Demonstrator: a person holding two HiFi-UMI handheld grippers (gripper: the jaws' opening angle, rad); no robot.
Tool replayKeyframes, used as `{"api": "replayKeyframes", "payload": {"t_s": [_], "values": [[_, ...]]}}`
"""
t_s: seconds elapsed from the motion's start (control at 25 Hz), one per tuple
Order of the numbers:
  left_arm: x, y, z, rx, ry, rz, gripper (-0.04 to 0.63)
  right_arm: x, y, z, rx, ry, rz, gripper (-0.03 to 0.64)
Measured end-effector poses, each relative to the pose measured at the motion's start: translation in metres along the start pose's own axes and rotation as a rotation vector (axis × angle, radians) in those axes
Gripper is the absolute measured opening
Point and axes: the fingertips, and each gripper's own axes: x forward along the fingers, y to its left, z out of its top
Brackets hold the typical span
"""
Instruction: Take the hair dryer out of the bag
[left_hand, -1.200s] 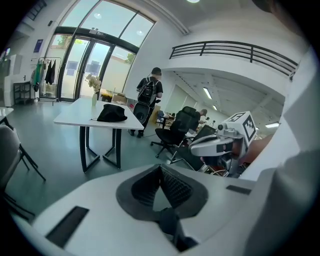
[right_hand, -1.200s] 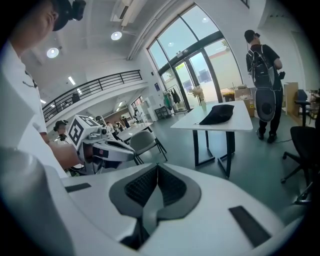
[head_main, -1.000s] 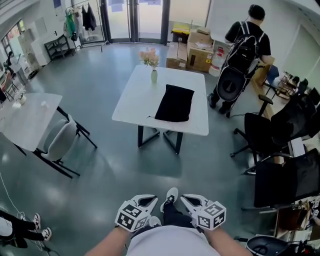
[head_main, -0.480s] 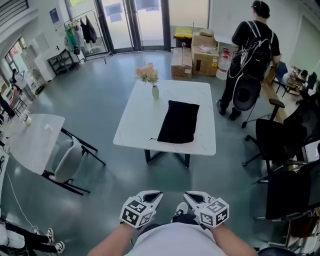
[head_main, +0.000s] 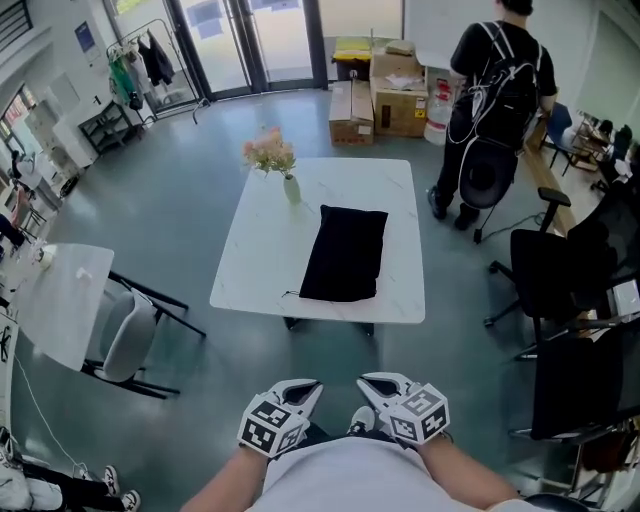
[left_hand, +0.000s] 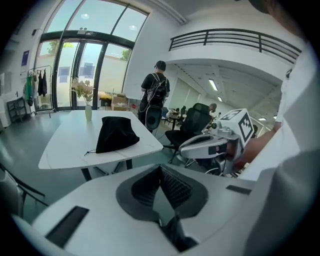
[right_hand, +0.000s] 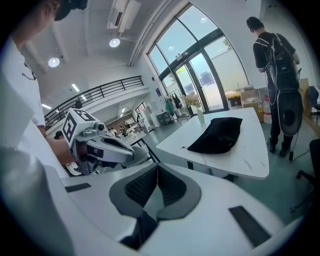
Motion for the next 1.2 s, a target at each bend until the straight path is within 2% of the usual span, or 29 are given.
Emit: {"api": "replayKeyframes", "payload": {"t_s": [0.16, 0.28, 0.44, 0.56, 0.88, 1.2], "values": [[0.006, 0.023, -0.002, -0.032, 0.026, 0.015, 0.014, 0.016, -0.016, 0.007, 0.012, 0.009, -0.003, 0.017], [0.015, 0.040, 0.008, -0.050, 0.016, -0.001, 0.014, 0.030, -0.027, 0.013, 0.011, 0.012, -0.009, 0.017], [0.030, 0.066, 0.030, 0.003, 0.021, -0.056, 0.014, 0.051, -0.050, 0.027, 0.009, 0.011, -0.066, 0.017], [0.042, 0.093, 0.053, 0.053, 0.033, -0.108, 0.014, 0.072, -0.075, 0.041, 0.055, 0.006, -0.125, 0.017], [0.077, 0.210, 0.119, 0.154, 0.055, -0.148, 0.014, 0.132, -0.126, 0.068, 0.138, 0.036, -0.276, 0.017], [0.103, 0.275, 0.113, 0.197, 0.153, -0.232, 0.014, 0.164, -0.164, 0.081, 0.207, 0.031, -0.435, 0.017]]}}
